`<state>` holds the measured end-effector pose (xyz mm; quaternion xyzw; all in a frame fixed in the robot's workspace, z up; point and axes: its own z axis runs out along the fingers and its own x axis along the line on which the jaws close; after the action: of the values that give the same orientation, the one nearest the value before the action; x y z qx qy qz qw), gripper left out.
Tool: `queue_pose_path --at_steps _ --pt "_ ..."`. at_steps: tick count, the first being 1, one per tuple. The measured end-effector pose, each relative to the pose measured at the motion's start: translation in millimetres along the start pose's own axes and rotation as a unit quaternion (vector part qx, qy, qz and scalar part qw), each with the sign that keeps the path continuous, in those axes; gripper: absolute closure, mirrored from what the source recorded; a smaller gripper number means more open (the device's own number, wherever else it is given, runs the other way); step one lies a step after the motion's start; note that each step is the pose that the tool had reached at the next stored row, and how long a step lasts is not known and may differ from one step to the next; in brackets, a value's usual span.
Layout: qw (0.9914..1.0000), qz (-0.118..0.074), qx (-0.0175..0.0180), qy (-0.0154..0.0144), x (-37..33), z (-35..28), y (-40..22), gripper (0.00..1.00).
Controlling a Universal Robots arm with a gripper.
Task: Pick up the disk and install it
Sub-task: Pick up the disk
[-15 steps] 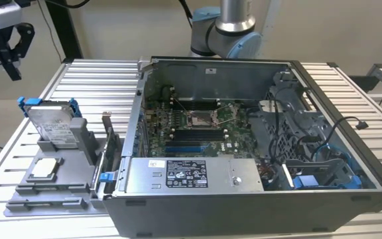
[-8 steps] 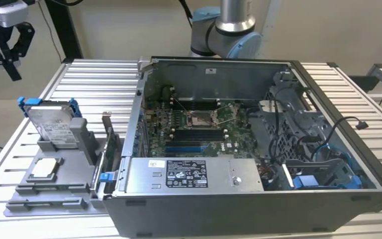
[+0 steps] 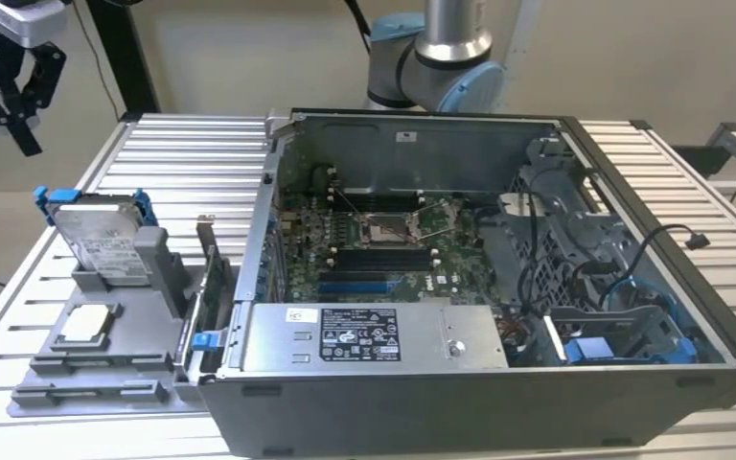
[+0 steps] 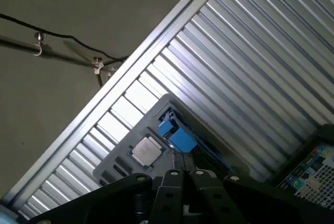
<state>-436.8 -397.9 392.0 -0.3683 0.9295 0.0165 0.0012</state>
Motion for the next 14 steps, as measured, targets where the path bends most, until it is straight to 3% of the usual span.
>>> queue_pose_path --at_steps 4,7,10,14 --pt "0.99933 -0.037 -0.0005 0.0011 0.0 0.2 0.0 1.00" --pt "0.99795 -0.064 -0.0009 0.0019 0.0 0.3 0.0 1.00" --pt "0.99586 -0.091 -0.0013 0.0027 0.0 0.5 0.0 1.00" --pt "0.99187 -0.127 -0.0019 0.0038 0.0 0.9 0.0 1.00"
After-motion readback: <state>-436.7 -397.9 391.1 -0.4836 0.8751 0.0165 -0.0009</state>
